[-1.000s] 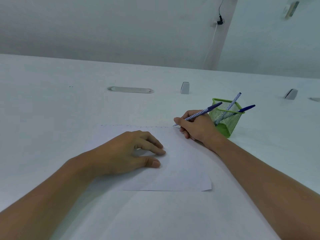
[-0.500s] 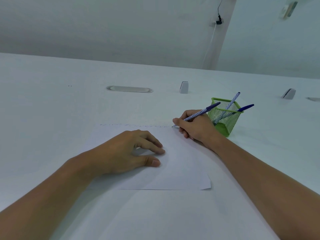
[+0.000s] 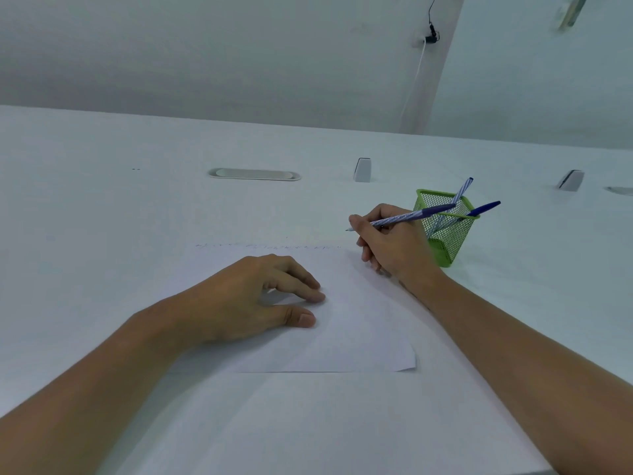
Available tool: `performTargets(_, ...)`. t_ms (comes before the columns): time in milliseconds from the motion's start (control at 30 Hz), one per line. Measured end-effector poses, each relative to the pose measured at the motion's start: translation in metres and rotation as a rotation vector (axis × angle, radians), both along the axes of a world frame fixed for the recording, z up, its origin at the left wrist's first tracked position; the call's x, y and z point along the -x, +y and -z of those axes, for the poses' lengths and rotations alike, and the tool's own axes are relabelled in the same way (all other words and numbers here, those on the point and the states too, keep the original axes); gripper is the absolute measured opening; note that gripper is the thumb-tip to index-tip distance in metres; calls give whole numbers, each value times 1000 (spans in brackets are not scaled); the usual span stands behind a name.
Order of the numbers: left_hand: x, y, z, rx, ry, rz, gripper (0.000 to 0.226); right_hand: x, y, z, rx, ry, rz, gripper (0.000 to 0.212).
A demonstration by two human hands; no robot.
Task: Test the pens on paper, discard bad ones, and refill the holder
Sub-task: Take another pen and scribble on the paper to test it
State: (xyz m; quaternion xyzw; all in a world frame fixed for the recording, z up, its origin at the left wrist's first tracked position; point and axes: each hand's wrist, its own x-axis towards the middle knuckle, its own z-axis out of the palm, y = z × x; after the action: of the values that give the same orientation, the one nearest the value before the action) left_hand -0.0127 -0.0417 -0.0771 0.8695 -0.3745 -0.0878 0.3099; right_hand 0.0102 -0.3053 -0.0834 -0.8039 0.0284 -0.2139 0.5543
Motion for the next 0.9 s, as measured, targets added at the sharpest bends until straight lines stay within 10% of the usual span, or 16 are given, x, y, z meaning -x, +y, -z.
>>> performTargets(667,1,-1,2,22,-19,-10,30,-4,-2,3,280,106,27,27)
performTargets(900,2,0,2,56,-133,-48,41,1,5,-4,356,-471,120,32)
